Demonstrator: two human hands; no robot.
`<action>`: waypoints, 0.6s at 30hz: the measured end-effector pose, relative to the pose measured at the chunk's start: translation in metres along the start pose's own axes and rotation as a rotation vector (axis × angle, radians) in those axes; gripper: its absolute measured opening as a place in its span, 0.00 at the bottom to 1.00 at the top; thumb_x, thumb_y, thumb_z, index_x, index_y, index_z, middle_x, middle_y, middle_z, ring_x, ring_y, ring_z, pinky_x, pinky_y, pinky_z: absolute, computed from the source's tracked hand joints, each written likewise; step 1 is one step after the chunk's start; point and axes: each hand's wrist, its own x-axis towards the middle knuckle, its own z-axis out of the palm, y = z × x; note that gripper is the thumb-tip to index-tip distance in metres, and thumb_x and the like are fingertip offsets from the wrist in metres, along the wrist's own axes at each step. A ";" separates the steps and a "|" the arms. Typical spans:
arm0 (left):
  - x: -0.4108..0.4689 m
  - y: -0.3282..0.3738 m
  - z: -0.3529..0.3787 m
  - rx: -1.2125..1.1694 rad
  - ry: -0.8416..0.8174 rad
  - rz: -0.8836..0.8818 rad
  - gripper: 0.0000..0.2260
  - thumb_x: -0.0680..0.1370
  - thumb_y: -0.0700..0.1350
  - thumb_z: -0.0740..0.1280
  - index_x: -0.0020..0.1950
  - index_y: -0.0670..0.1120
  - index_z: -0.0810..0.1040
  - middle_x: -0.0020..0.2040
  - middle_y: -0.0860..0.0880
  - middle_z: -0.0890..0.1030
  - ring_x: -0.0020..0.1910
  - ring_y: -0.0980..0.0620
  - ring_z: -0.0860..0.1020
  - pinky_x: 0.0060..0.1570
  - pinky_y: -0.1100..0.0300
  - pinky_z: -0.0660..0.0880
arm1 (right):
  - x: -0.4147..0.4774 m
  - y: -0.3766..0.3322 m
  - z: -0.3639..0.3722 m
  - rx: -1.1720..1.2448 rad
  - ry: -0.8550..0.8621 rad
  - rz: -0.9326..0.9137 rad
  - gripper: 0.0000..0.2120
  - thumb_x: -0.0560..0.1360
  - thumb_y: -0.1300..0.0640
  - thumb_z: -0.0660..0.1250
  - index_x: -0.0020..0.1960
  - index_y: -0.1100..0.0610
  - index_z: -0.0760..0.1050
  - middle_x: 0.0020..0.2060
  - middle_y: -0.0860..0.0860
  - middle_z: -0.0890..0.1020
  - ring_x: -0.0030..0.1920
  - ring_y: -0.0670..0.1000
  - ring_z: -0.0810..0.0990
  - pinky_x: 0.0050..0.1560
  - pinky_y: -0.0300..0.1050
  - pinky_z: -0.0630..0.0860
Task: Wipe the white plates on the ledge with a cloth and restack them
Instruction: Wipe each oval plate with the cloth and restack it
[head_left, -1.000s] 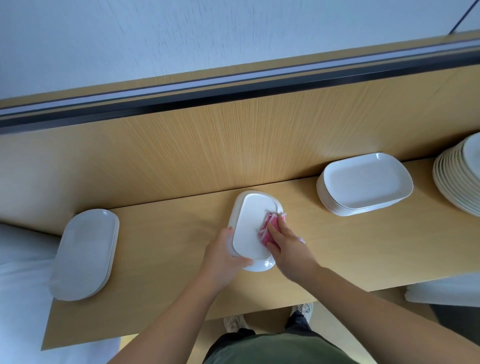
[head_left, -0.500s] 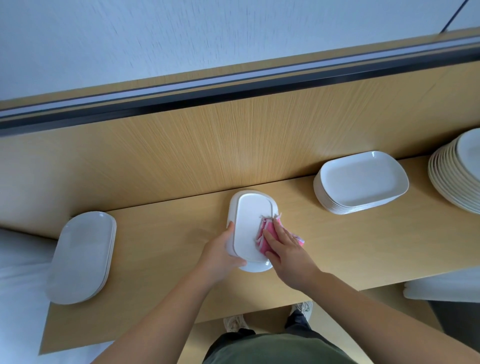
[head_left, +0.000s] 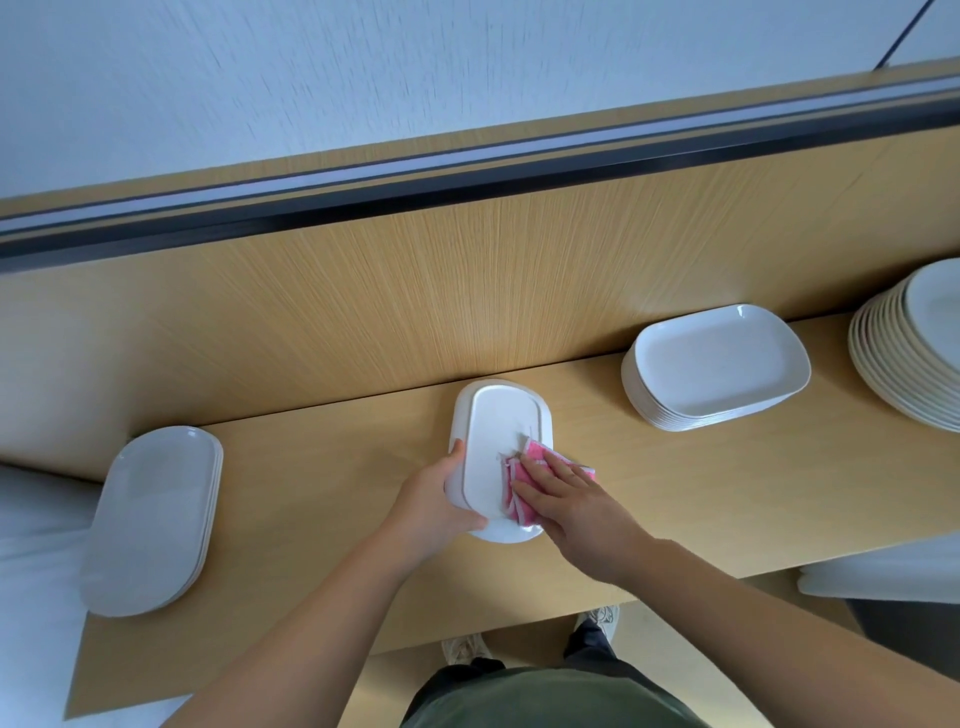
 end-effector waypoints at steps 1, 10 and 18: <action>0.000 0.001 0.000 0.010 0.001 0.007 0.50 0.63 0.39 0.79 0.78 0.49 0.55 0.70 0.52 0.72 0.65 0.52 0.73 0.62 0.53 0.74 | 0.005 0.004 -0.004 0.039 -0.031 0.010 0.29 0.79 0.45 0.44 0.76 0.54 0.63 0.76 0.49 0.55 0.77 0.59 0.53 0.75 0.58 0.54; -0.007 0.004 0.008 0.024 -0.005 0.042 0.46 0.68 0.37 0.77 0.79 0.48 0.54 0.74 0.53 0.66 0.70 0.54 0.67 0.63 0.64 0.69 | 0.055 0.020 -0.034 0.006 -0.070 0.118 0.24 0.85 0.51 0.50 0.79 0.54 0.53 0.79 0.51 0.49 0.79 0.57 0.44 0.77 0.52 0.46; -0.007 0.004 0.008 0.016 0.012 0.040 0.46 0.67 0.37 0.77 0.78 0.49 0.56 0.74 0.53 0.65 0.71 0.55 0.66 0.64 0.66 0.66 | 0.077 0.013 -0.043 -0.052 -0.093 0.091 0.25 0.84 0.52 0.50 0.79 0.54 0.50 0.79 0.51 0.49 0.78 0.58 0.44 0.76 0.52 0.44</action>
